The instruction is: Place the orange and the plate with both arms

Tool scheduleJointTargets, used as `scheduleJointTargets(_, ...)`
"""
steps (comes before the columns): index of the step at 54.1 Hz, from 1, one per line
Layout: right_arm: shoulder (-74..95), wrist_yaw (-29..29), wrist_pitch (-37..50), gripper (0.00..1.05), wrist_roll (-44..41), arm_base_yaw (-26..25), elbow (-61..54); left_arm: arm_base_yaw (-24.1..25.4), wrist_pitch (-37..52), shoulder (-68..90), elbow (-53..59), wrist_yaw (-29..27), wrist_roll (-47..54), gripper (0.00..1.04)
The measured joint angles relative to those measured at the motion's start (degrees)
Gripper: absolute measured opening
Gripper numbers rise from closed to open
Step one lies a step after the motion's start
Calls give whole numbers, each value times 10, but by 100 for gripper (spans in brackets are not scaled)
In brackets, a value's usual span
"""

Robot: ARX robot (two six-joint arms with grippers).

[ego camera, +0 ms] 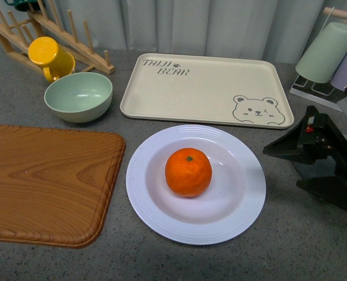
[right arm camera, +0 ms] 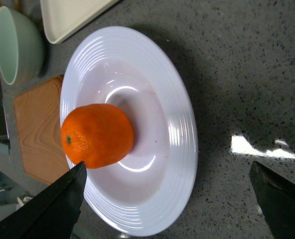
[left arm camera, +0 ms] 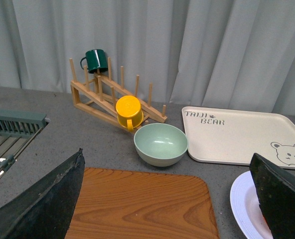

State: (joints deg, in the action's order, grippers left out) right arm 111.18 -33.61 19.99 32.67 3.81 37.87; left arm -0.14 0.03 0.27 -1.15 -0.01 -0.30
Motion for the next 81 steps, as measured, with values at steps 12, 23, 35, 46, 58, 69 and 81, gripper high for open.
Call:
scheduleJointTargets(12, 97, -30, 28, 96, 53, 31, 65, 0, 0, 0, 0, 0, 0, 98)
scheduleJointTargets(23, 157, -51, 48, 96, 128, 37, 114, 0, 0, 0, 0, 0, 0, 98)
scheduleJointTargets(35, 186, -66, 51, 96, 153, 43, 141, 0, 0, 0, 0, 0, 0, 98)
scheduleJointTargets(46, 203, -65, 38, 85, 152, 53, 160, 0, 0, 0, 0, 0, 0, 98)
scheduleJointTargets(58, 216, -59, 23, 50, 142, 56, 165, 0, 0, 0, 0, 0, 0, 98)
scheduleJointTargets(69, 223, -63, 5, 14, 130, 56, 163, 0, 0, 0, 0, 0, 0, 98)
scheduleJointTargets(81, 218, -68, 58, 4, 143, 56, 151, 0, 0, 0, 0, 0, 0, 98)
